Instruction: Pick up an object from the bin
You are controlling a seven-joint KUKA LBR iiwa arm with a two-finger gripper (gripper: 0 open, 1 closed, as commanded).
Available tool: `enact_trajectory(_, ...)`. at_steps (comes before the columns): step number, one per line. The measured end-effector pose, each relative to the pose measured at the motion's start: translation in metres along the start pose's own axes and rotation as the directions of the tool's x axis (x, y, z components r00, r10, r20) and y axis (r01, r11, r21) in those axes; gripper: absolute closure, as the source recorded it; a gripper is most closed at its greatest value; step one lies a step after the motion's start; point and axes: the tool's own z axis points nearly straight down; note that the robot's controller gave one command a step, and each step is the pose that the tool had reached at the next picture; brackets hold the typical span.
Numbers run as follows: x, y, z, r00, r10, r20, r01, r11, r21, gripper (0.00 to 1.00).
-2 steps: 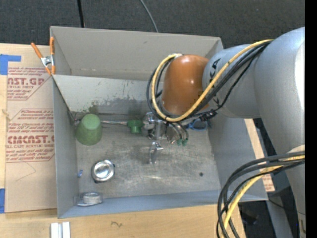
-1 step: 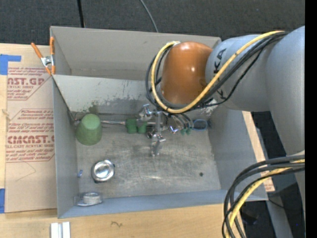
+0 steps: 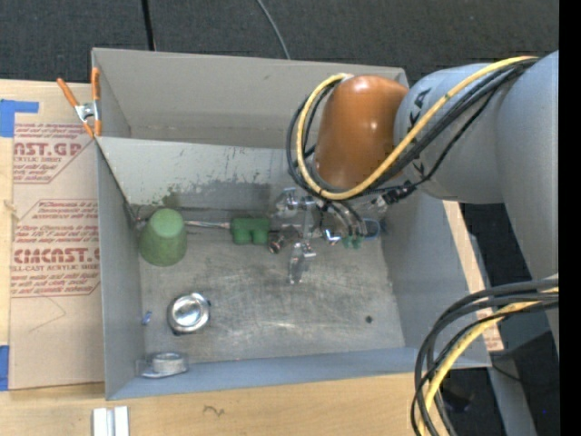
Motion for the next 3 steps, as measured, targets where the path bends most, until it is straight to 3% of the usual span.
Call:
enact_trajectory(2,-0.002,0.017,0.006,0.992,-0.125,0.001,0.125,0.992,0.000,0.00)
enact_trajectory(3,-0.006,0.041,-0.002,0.996,-0.087,0.002,0.087,0.996,-0.002,0.00)
